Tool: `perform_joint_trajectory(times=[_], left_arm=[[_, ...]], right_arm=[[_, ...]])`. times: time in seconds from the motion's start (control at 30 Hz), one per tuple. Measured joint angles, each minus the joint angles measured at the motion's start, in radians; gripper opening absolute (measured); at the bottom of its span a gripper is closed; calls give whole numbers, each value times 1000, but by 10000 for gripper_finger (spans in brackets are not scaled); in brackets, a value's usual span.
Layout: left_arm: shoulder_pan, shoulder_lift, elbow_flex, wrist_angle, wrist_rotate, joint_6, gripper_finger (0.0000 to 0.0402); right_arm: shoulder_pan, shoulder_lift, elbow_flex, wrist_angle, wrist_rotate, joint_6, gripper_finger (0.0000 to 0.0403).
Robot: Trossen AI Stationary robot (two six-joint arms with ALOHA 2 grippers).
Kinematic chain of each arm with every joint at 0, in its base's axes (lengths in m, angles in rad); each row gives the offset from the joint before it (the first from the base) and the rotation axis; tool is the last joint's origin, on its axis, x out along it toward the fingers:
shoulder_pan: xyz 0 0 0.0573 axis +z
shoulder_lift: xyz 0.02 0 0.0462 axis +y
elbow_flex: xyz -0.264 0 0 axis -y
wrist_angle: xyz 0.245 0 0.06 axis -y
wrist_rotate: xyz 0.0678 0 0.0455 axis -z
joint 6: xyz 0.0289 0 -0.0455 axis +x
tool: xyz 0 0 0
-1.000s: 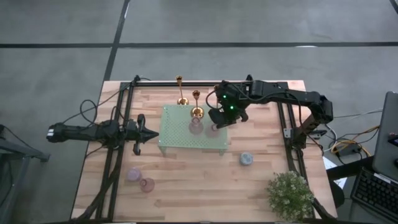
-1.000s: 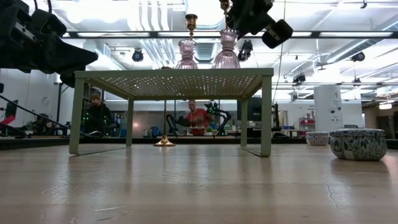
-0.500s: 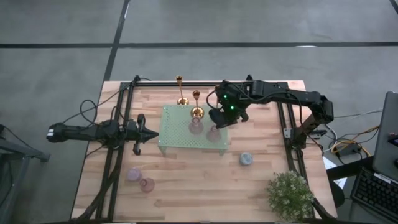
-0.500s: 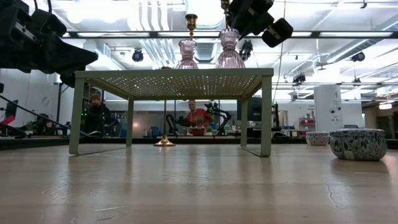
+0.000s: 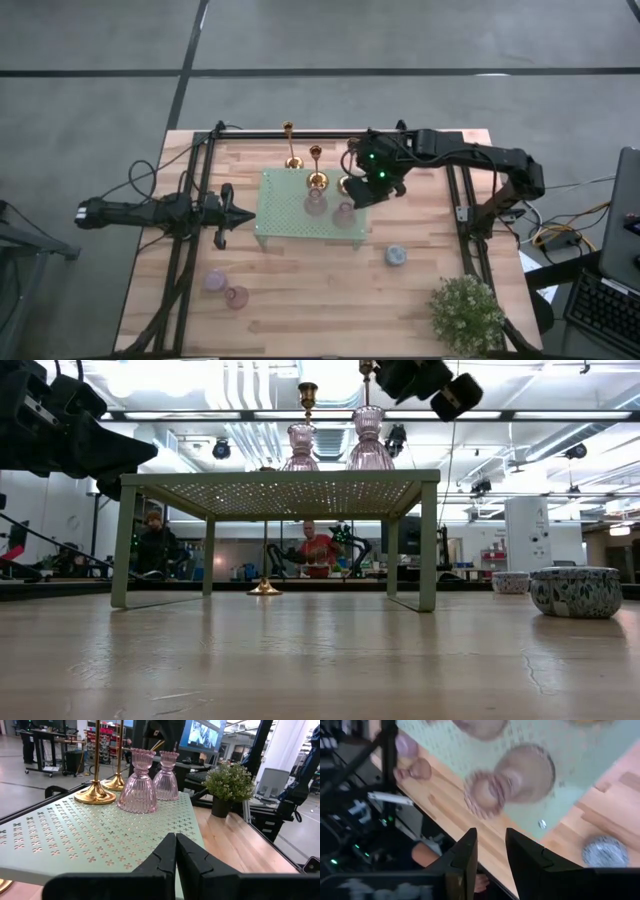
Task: Pick & Place candle stick holders
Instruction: Adjust the left purple candle holder on the shelf
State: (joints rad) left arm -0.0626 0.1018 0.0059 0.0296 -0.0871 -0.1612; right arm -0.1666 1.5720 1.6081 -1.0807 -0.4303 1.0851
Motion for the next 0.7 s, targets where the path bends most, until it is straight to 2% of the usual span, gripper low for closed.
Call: perform_joint_trajectory(times=[0.23,0.4,0.47,0.6,0.7], left_arm=[[0,0,0,0,0,0,14],[0,0,0,0,0,0,14],[0,0,0,0,0,0,14],[0,0,0,0,0,0,14],[0,0,0,0,0,0,14]], right_arm=[[83,-21,0,-68,22,-64,80],[186,-33,0,-67,162,-69,75],[237,-35,0,-68,253,-69,73],[362,-35,-2,-45,560,-35,74],[462,-20,-21,-21,753,-9,79]])
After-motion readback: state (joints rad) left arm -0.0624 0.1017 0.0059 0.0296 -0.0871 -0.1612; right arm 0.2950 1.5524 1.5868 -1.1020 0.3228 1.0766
